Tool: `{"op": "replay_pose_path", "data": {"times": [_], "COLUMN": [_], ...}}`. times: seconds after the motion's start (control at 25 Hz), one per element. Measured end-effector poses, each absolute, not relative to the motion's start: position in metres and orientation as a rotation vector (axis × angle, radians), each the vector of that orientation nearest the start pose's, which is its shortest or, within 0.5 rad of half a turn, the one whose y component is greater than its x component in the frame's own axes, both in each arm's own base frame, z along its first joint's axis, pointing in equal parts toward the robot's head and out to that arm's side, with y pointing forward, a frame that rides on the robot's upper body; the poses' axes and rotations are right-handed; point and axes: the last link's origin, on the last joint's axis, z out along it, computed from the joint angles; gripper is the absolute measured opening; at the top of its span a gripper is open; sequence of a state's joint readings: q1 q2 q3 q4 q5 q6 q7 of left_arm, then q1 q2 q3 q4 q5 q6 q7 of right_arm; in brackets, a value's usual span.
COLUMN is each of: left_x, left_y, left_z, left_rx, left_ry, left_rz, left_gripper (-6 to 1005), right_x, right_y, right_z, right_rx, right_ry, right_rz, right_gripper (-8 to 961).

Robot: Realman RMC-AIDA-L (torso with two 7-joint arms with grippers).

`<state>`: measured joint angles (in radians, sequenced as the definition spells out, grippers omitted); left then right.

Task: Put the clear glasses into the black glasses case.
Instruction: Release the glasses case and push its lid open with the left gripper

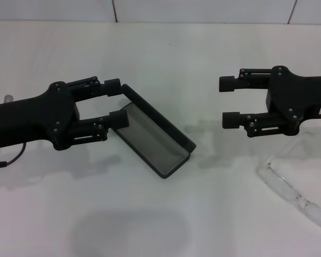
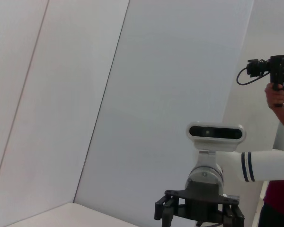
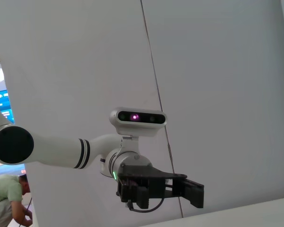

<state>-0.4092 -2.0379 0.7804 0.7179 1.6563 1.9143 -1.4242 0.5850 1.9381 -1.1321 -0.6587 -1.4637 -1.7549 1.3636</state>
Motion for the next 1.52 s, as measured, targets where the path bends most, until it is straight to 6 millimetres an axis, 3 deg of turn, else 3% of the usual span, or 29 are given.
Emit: {"op": "replay_pose_path", "data": {"times": [0.92, 1.08, 1.28, 1.36, 1.52], "left_x": [-0.24, -0.239, -0.235, -0.232, -0.214], "left_y": [0.282, 0.283, 0.294, 0.304, 0.327], "left_z": [0.043, 0.045, 0.062, 0.072, 0.092], "left_rx": [-2.76, -2.744, -2.655, -2.612, -2.554], "left_ry": [-0.497, -0.486, -0.496, -0.542, -0.653], "left_rz": [-1.222, -1.236, -1.245, -1.209, -1.029], "left_gripper": [744, 744, 745, 745, 745], "right_x": [0.189, 0.199, 0.227, 0.244, 0.256], "right_y": [0.331, 0.335, 0.339, 0.334, 0.327], "right_z": [0.03, 0.043, 0.081, 0.094, 0.1], "right_rx": [-2.932, -2.814, -2.458, -2.321, -2.257], "right_ry": [0.219, 0.251, 0.335, 0.357, 0.381], "right_rz": [1.091, 1.136, 1.254, 1.276, 1.272], "right_gripper": [738, 739, 738, 738, 739]}}
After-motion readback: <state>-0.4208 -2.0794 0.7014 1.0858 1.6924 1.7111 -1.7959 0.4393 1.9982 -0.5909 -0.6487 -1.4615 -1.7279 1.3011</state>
